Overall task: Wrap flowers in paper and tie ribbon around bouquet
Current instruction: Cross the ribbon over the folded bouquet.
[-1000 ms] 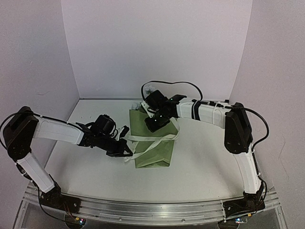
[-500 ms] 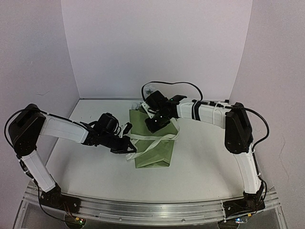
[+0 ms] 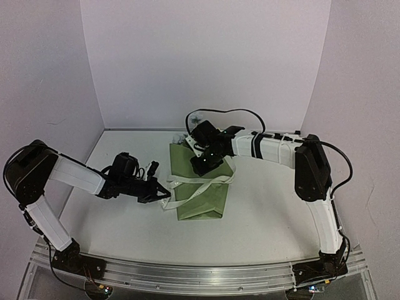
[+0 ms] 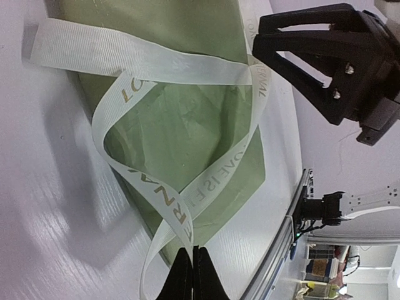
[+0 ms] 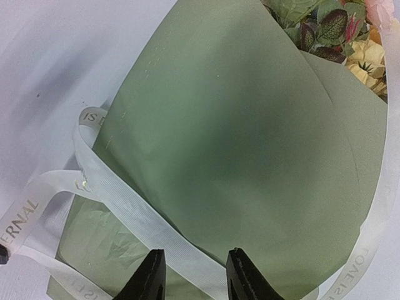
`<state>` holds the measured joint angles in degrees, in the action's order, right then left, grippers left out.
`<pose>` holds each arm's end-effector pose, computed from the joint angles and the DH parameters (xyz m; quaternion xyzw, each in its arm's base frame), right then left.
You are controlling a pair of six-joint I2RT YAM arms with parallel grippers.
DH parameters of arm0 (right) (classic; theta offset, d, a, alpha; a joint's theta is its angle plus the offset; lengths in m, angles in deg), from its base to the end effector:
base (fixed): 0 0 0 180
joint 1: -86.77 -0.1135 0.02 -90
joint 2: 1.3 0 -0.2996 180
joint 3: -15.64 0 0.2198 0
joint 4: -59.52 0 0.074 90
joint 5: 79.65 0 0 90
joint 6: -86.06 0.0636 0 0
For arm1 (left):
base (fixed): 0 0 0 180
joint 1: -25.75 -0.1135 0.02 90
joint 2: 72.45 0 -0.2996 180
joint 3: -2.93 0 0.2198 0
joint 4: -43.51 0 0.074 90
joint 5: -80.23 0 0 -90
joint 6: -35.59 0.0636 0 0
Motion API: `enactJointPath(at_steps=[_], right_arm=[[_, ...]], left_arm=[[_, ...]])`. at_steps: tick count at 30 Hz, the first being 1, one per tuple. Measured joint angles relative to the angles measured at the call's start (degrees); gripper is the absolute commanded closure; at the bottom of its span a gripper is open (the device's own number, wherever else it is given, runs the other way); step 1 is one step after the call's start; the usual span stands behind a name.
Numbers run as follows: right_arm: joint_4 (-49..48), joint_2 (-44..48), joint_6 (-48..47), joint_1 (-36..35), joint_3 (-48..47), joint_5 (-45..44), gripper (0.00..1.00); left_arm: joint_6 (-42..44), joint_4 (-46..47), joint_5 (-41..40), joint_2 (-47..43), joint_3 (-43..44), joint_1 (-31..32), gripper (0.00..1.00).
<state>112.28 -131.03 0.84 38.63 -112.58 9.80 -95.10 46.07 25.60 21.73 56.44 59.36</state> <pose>0.3418 0.3806 0.2264 -0.3502 0.8850 0.1326 0.2767 0.2358 -0.2009 0.1914 0.0798 0.8633 -0.4695 0.1673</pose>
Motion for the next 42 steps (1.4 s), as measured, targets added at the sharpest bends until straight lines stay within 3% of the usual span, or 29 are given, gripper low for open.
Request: enactJointPath(at_steps=[13,21,31,42], right_arm=[[-0.23,0.00,0.45,0.00,0.33,0.01,0.65],[-0.47,0.03,0.84,0.00,1.26,0.03,0.65],[-0.86,2.10,0.91,0.00,3.78,0.14,0.64],[-1.10,2.54,0.54,-0.21,3.76,2.98,0.33]], left_arm=[[-16.06,23.09,10.07,0.94,-9.04,-1.42,1.00],[-17.39,26.45,11.33,3.30,-10.15,-1.42,1.00],[-11.22,13.87,7.60,7.35,-4.27,-1.42,1.00],[-3.81,-8.19,-2.33,4.45,-1.16,-1.42,1.00]])
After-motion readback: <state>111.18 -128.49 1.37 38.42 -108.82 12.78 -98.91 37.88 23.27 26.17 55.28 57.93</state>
